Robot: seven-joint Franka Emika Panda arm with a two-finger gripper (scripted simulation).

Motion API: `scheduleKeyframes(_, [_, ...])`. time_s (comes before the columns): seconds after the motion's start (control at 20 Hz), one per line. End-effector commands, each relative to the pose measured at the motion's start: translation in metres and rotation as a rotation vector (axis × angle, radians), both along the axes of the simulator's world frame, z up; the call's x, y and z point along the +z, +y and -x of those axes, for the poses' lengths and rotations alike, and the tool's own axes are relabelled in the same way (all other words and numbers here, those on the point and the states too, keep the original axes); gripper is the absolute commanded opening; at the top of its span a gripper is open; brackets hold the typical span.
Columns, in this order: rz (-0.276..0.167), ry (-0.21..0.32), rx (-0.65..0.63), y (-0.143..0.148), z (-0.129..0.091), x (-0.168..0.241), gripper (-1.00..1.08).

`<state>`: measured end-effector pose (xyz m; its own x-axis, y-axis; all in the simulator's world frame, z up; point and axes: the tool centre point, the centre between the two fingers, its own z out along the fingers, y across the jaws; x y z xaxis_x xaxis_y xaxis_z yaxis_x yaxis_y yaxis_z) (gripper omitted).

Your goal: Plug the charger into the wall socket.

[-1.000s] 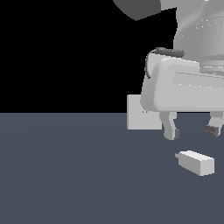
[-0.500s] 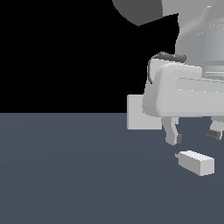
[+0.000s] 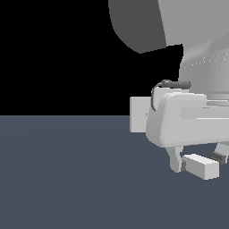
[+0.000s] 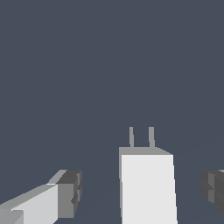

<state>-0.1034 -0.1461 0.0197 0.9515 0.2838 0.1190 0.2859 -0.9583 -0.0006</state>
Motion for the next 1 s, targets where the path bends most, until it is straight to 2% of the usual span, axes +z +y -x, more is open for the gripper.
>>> scheduleKeyframes(0.0, [0.000, -0.001, 0.000, -0.0002, -0.0006, -0.0057, 1.00])
scheduleKeyframes(0.15, [0.000, -0.001, 0.000, -0.0004, -0.0007, -0.0079, 1.00])
scheduleKeyframes(0.2, [0.000, -0.001, 0.000, -0.0004, -0.0007, -0.0079, -1.00])
scheduleKeyframes(0.95, [0.000, -0.002, -0.012, 0.0021, -0.0032, -0.0030, -1.00])
